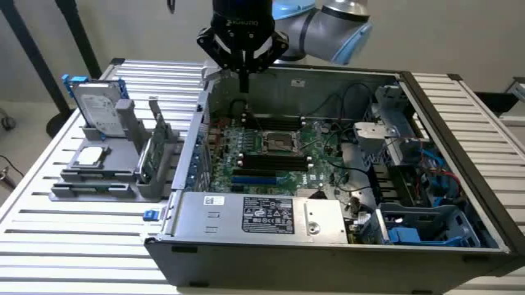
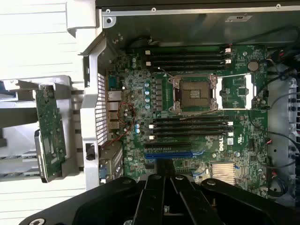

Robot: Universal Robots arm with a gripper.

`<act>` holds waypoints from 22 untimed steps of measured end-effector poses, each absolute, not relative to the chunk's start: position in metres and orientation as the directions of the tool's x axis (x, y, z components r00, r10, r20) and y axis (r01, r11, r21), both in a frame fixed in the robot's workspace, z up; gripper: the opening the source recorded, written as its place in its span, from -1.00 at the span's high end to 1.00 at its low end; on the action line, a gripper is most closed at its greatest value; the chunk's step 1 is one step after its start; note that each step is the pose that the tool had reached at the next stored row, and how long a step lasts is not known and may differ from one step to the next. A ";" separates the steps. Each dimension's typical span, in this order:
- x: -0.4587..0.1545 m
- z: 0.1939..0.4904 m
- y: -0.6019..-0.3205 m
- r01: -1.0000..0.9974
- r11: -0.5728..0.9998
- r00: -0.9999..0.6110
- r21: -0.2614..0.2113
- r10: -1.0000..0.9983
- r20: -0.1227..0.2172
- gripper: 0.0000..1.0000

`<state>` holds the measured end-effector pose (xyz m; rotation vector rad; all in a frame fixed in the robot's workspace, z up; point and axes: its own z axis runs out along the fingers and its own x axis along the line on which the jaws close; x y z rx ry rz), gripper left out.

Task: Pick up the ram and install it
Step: 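Reach for the ram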

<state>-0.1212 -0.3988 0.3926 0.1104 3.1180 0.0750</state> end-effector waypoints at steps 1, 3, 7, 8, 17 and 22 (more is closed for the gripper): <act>-0.121 0.393 -0.399 0.070 0.996 -0.997 0.049 0.071 -0.019 0.79; -0.121 0.393 -0.399 0.070 0.996 -0.997 0.049 0.071 -0.019 0.79; -0.121 0.393 -0.399 0.070 0.996 -0.997 0.049 0.071 -0.019 0.79; -0.121 0.393 -0.399 0.070 0.996 -0.997 0.049 0.071 -0.019 0.79; -0.134 0.392 -0.401 0.070 0.996 -0.997 0.049 0.071 -0.019 0.79; -0.157 0.391 -0.404 0.070 0.996 -0.997 0.049 0.071 -0.019 0.79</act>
